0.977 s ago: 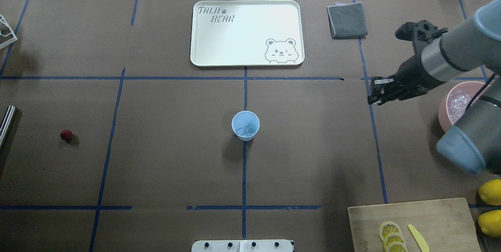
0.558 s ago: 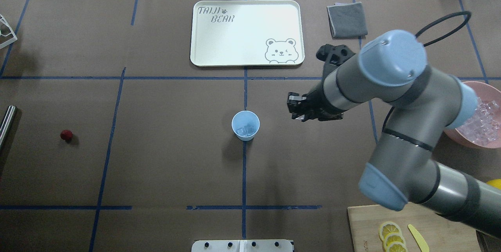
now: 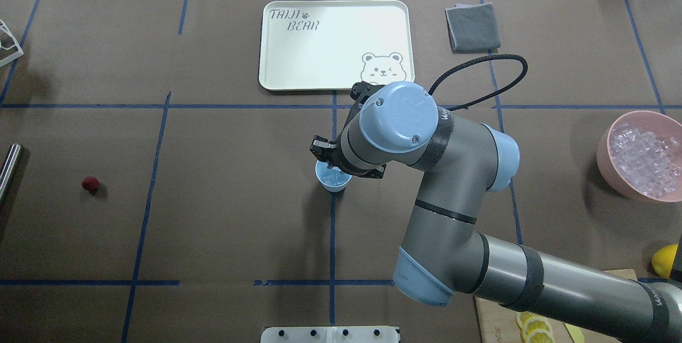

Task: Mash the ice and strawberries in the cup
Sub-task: 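Carry the ice cube with the right gripper and release it into the cup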

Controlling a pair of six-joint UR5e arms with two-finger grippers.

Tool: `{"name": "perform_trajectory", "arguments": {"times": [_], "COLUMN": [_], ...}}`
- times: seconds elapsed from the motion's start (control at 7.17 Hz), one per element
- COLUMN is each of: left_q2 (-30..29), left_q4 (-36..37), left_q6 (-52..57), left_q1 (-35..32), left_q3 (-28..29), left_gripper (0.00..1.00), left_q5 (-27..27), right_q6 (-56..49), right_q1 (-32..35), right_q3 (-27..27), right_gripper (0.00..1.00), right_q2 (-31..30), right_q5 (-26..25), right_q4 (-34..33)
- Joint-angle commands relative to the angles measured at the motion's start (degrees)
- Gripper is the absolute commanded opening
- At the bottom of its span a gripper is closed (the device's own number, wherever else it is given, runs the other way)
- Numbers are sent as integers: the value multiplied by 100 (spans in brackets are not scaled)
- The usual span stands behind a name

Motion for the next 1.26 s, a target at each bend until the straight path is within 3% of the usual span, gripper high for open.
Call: {"name": "perform_trajectory", "arguments": {"times": [0.0, 0.14, 0.42, 0.7, 0.84, 1.12], "left_q2": [0, 0, 0, -17, -18, -210], "left_q4": [0, 0, 0, -104, -358, -630], "left_q6": [0, 0, 0, 9, -191, -1190], "left_q1": [-4, -4, -4, 31, 153, 713], "left_q3": [-14, -14, -22, -48, -31, -49], "left_gripper": [100, 100, 100, 100, 100, 100], "left_q5": [0, 0, 0, -44, -340, -343], "right_q6": [15, 15, 7, -55, -168, -1027], "right_q1": [-41, -50, -59, 168, 309, 861], "right_q3": [-32, -59, -59, 369, 937, 1696], "right_gripper": [39, 96, 100, 100, 100, 100], "right_q2": [11, 11, 29, -154, -617, -1514], "right_q5": [-43, -78, -87, 9, 157, 832], "right_q4": [0, 0, 0, -218, -472, -615]}}
